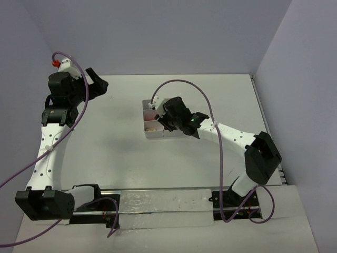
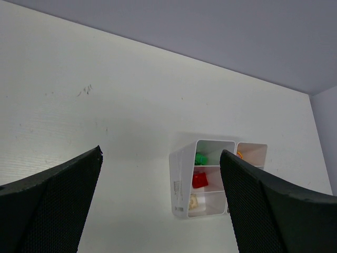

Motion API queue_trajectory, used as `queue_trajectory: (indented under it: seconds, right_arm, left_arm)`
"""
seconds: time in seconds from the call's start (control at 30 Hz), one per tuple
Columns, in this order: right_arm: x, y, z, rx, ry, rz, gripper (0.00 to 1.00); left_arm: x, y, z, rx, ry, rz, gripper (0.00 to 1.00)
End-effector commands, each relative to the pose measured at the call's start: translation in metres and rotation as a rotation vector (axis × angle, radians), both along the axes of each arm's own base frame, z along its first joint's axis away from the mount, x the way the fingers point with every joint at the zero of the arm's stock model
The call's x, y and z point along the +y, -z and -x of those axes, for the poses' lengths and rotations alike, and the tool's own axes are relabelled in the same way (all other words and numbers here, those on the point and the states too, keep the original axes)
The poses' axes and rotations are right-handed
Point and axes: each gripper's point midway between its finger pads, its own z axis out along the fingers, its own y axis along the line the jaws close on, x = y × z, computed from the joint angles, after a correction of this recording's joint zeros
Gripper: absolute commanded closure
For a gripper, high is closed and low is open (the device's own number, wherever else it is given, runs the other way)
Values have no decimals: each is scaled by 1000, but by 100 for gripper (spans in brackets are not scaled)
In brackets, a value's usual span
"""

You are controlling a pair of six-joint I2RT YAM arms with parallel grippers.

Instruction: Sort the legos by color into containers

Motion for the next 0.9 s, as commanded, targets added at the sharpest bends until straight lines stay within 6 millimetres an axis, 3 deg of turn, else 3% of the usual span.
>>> queue_trajectory:
  seconds: [0.0,0.67,0.87]
  right_arm:
    - [-19,-18,-18,-167,-37,87,84]
    - [-25,14,-28,-233,-119,205,75]
    - [-26,19,-29,-248,-129,220,63]
  left_arm:
    - [1,-40,-4,-133,8,-11,1]
    - [3,-49,-10,-153,0,-18,1]
    - [2,-46,-9,-151,2,-13,1]
